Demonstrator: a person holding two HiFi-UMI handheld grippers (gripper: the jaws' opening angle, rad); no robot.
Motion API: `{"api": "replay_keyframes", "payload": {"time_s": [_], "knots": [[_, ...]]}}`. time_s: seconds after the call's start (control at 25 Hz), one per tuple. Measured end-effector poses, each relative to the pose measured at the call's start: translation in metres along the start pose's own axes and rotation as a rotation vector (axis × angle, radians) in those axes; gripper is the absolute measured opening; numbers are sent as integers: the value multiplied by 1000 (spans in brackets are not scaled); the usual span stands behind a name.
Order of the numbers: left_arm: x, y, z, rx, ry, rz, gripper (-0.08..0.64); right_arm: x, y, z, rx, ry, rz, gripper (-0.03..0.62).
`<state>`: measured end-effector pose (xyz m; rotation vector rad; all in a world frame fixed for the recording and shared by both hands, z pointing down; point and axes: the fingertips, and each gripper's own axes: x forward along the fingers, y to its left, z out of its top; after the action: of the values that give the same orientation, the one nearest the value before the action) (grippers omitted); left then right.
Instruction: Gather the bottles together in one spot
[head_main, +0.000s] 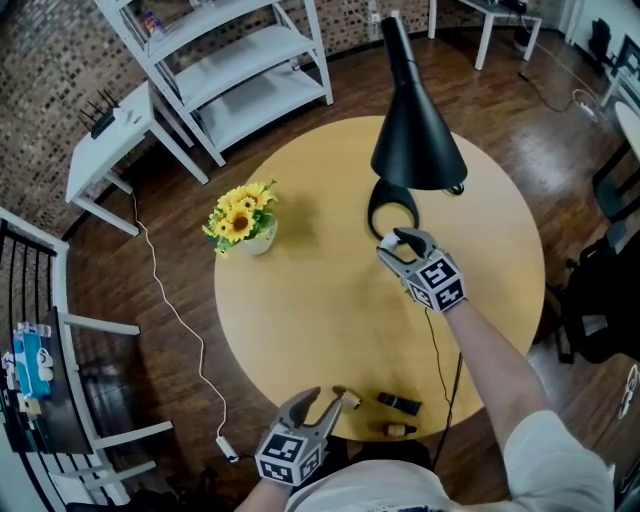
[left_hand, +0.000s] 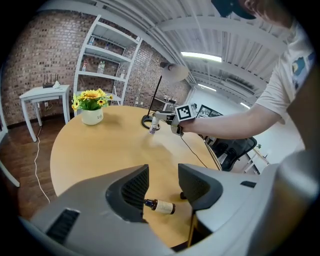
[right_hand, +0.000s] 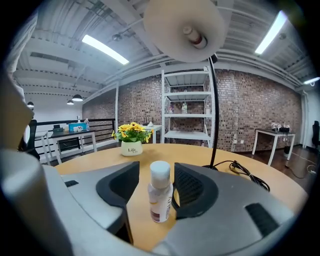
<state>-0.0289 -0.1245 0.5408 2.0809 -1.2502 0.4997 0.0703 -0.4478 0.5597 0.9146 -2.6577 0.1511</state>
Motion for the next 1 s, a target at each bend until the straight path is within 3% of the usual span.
{"api": "replay_keyframes", "payload": {"time_s": [0.28, 0.52, 0.72, 1.0], "knots": [[-10, 5, 9, 30, -19, 46, 189, -48, 11, 22, -28, -68, -37, 245], [-19, -12, 16, 81, -45, -22, 189, -153, 43, 36, -22, -70, -126, 245], [-54, -22, 12, 109, -95, -102, 189, -254, 118, 34, -2, -49, -220, 245], [-138, -7, -19, 113, -123, -113, 189, -345, 248, 28, 68, -30, -345, 245]]}}
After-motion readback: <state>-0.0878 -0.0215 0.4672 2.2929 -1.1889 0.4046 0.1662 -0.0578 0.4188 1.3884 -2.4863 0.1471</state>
